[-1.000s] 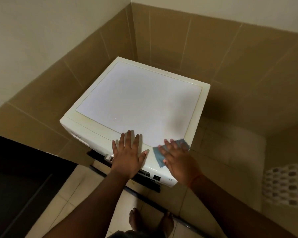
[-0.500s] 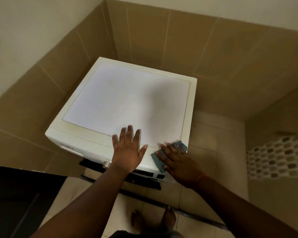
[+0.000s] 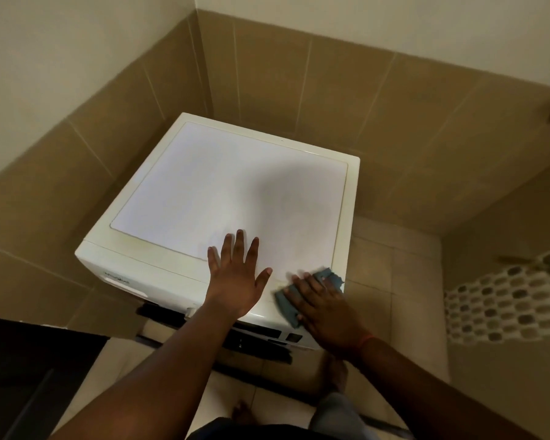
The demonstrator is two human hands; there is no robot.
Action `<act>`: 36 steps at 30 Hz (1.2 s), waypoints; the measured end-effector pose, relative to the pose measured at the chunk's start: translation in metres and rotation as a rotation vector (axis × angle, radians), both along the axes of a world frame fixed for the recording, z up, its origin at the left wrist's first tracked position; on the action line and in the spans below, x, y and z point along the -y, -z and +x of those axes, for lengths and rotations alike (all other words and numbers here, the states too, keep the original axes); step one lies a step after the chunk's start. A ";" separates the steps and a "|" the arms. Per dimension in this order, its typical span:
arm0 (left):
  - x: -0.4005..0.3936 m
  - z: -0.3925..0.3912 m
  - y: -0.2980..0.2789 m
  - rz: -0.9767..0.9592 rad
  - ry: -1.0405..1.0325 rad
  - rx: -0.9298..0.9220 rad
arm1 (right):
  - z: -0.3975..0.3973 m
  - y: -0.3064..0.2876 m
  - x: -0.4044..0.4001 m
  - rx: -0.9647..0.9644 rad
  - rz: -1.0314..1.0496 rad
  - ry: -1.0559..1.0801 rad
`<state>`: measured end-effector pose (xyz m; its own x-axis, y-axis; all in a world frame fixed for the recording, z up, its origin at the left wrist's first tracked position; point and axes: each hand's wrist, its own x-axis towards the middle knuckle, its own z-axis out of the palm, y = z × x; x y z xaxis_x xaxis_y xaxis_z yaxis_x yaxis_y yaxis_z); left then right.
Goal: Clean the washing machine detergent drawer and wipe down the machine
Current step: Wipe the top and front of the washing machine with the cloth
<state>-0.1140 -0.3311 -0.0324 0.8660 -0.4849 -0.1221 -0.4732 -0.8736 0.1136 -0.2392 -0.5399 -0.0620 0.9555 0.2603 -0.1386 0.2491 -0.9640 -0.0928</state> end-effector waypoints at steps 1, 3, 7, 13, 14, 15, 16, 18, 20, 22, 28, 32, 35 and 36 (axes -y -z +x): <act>0.001 0.001 0.000 -0.003 -0.010 0.005 | 0.002 0.000 0.008 0.007 -0.012 -0.088; 0.004 0.003 0.001 -0.006 -0.031 0.000 | 0.021 -0.004 0.030 0.013 -0.016 -0.062; 0.014 0.007 0.001 -0.052 -0.109 0.029 | 0.032 0.004 0.029 0.005 -0.009 -0.034; 0.041 0.026 -0.002 -0.057 -0.320 0.085 | 0.087 -0.003 0.071 0.048 -0.033 -0.163; 0.047 0.029 -0.001 -0.055 -0.360 0.087 | 0.091 -0.001 0.073 0.037 -0.035 -0.216; 0.053 0.031 0.000 -0.054 -0.394 0.084 | 0.090 0.002 0.074 0.038 -0.030 -0.312; 0.059 0.034 0.001 -0.056 -0.426 0.075 | 0.093 0.004 0.080 0.060 -0.022 -0.407; 0.071 0.037 0.001 -0.048 -0.476 0.064 | 0.108 0.002 0.094 0.089 -0.026 -0.428; 0.085 0.038 0.000 -0.034 -0.509 0.068 | 0.123 -0.003 0.105 0.083 -0.019 -0.295; 0.097 0.036 -0.001 -0.043 -0.539 0.071 | 0.123 -0.002 0.104 0.062 0.002 -0.352; 0.125 0.031 -0.003 -0.032 -0.619 0.051 | 0.153 -0.009 0.119 0.075 -0.022 -0.378; 0.138 0.030 0.000 -0.019 -0.673 0.046 | 0.153 -0.003 0.116 0.089 0.003 -0.614; 0.146 0.026 0.001 -0.006 -0.700 0.045 | 0.182 -0.009 0.129 0.087 -0.019 -0.428; 0.147 0.024 0.001 -0.008 -0.713 0.038 | 0.184 -0.009 0.130 0.075 -0.021 -0.370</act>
